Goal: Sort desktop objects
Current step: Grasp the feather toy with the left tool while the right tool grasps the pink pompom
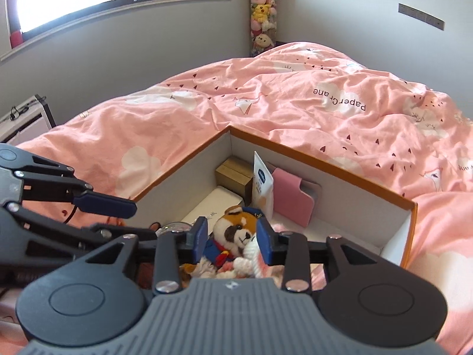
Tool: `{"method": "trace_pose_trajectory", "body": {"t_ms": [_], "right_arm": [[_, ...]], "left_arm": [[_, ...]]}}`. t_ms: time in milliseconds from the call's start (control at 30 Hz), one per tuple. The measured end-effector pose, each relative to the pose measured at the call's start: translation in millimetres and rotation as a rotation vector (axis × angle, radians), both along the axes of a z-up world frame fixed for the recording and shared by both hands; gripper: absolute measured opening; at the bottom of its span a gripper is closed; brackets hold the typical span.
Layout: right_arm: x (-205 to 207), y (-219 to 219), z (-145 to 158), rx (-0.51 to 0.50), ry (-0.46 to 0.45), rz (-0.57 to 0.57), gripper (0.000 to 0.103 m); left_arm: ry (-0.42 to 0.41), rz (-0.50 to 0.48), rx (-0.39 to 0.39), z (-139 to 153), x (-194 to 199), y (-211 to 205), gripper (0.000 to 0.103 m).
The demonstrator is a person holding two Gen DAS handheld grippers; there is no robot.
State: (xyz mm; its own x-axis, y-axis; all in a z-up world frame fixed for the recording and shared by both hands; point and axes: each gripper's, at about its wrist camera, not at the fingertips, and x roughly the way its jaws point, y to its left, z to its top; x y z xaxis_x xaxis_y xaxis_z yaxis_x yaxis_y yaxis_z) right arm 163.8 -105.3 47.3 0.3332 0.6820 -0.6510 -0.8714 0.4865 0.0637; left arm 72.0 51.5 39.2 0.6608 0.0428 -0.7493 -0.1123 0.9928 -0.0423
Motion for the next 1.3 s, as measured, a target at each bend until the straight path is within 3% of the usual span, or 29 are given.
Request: {"method": "trace_pose_trajectory", "body": {"t_ms": [133, 300, 433, 567, 633, 700, 933, 1133, 1233, 1300], "right_arm": [[-16.9, -24.4, -5.1, 0.039, 0.072, -0.046, 0.04], [-36.9, -48.9, -25.3, 0.024, 0.172, -0.114, 0.042], [-50.7, -58.3, -56.0, -0.022, 0.249, -0.139, 0.049], [-59.5, -57.9, -78.1, -0.082, 0.271, -0.163, 0.059], [-59.4, -55.6, -83.8, -0.092, 0.295, -0.157, 0.067], [-56.3, -52.6, -89.3, -0.104, 0.312, -0.153, 0.069], [-41.7, -44.0, -117.3, -0.159, 0.435, -0.158, 0.069], [-35.7, -34.7, -130.6, -0.187, 0.452, -0.169, 0.068], [-36.2, -33.9, -131.2, -0.194, 0.437, -0.175, 0.053], [-36.7, -37.7, -130.0, -0.177, 0.439, -0.183, 0.05]], "left_arm": [[0.01, 0.063, -0.027, -3.2, -16.0, 12.2, 0.044], [0.066, 0.115, -0.029, -20.9, -34.1, 18.5, 0.044], [0.104, 0.126, 0.015, -36.5, -44.3, 15.7, 0.048], [0.137, 0.139, 0.046, -48.2, -46.7, 11.9, 0.053], [0.15, 0.144, 0.044, -54.0, -45.1, 10.5, 0.059], [0.167, 0.157, 0.027, -62.2, -41.7, 12.2, 0.06], [0.219, 0.202, -0.053, -86.5, -35.2, 23.7, 0.06], [0.28, 0.232, -0.074, -98.1, -32.6, 29.0, 0.06], [0.282, 0.233, -0.067, -97.9, -34.3, 27.7, 0.06], [0.283, 0.235, -0.063, -97.5, -35.4, 27.1, 0.06]]}}
